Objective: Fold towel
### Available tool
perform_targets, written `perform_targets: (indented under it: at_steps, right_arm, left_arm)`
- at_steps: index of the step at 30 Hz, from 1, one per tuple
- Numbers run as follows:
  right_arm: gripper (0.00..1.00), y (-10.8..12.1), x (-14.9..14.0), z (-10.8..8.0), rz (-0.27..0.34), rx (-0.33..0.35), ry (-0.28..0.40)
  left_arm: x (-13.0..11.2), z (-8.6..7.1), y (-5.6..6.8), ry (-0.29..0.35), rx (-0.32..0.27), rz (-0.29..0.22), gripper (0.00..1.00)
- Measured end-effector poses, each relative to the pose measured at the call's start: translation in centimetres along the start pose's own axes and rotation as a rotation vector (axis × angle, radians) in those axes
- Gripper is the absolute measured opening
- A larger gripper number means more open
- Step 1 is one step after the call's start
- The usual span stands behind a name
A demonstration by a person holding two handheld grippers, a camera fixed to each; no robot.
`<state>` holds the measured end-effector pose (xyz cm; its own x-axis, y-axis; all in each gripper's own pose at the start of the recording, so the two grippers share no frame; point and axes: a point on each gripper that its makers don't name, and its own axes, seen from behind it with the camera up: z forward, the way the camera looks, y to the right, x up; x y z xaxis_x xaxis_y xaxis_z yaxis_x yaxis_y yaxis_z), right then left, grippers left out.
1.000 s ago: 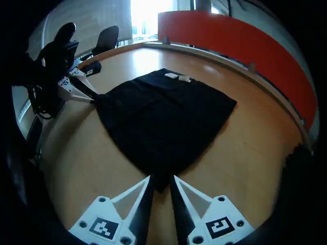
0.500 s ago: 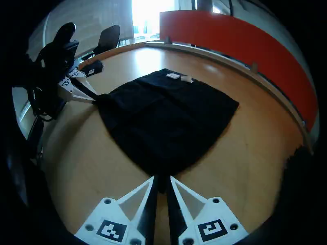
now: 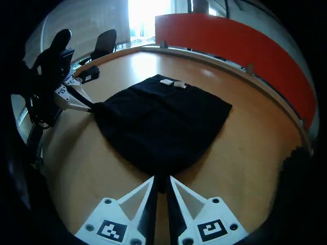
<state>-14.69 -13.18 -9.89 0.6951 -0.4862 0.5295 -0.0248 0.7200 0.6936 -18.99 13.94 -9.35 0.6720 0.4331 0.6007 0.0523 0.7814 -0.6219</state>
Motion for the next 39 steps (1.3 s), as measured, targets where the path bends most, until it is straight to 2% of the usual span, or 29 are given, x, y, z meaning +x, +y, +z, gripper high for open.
perform_targets:
  at_steps: [9,20,29,39]
  right_arm:
    - [0.13,0.3,1.9,-1.3,0.0,-0.019,0.039]
    - [0.13,0.6,5.4,-4.0,0.0,-0.039,0.108]
    - [0.13,0.8,7.3,-6.1,-0.01,-0.047,0.141]
    - [0.13,0.9,8.3,-7.7,-0.008,-0.056,0.163]
  left_arm:
    - [1.6,-1.3,0.1,0.025,0.016,-0.039,0.13]
    - [3.9,-3.7,0.1,0.059,0.042,-0.081,0.13]
    - [5.7,-5.7,0.4,0.08,0.054,-0.092,0.13]
    - [7.1,-7.0,0.6,0.094,0.058,-0.09,0.13]
